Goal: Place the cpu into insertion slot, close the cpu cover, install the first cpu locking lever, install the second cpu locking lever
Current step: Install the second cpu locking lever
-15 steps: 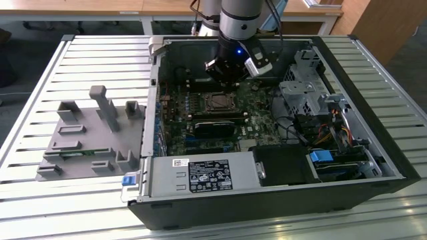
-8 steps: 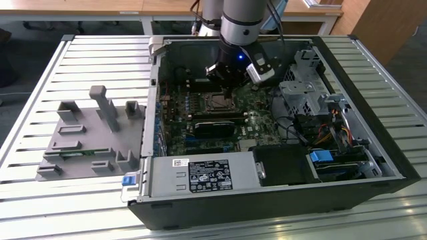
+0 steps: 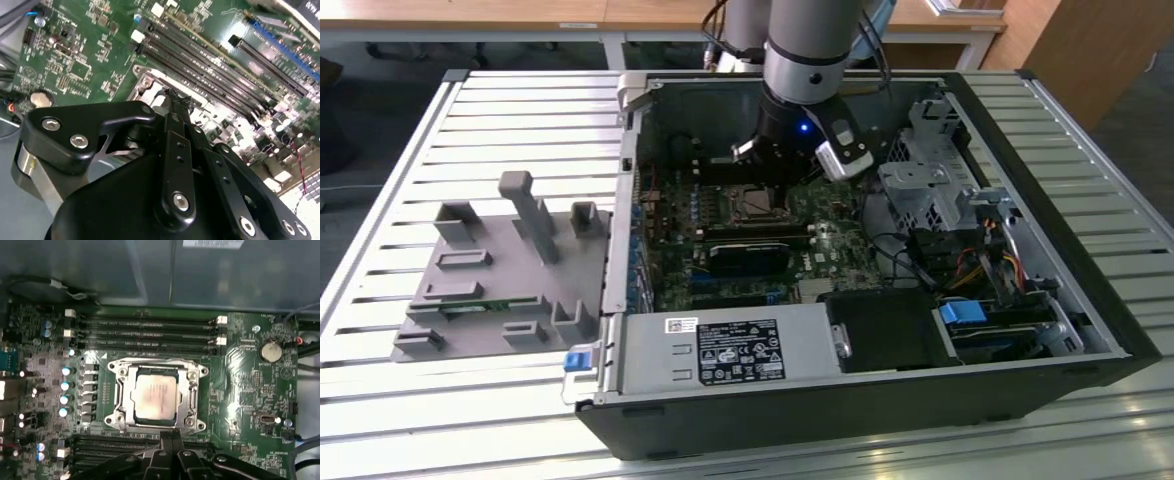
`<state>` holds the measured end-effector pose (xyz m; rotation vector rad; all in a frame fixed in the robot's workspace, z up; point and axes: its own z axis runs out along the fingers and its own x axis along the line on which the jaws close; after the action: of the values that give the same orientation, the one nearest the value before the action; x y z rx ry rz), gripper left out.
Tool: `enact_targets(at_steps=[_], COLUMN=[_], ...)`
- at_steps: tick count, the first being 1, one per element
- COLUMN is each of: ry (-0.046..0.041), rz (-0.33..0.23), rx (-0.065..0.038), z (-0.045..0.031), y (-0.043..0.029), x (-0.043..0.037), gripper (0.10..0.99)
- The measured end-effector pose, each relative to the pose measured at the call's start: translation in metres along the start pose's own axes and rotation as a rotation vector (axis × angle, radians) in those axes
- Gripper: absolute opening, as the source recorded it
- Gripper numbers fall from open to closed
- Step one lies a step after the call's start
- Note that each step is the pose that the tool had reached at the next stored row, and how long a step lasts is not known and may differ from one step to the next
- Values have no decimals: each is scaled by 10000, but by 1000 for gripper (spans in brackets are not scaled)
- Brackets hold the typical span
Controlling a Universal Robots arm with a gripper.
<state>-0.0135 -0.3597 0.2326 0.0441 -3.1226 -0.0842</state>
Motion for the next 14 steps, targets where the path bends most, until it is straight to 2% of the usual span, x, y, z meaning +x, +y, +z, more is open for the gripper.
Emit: enact_targets(at_steps=[3, 10, 14], ry=[0, -2, 0], rz=[2, 0, 0], rx=[-16, -30, -32], z=[4, 10, 40], y=[-40, -82, -85], x=[14, 263, 313], gripper=[106, 106, 106])
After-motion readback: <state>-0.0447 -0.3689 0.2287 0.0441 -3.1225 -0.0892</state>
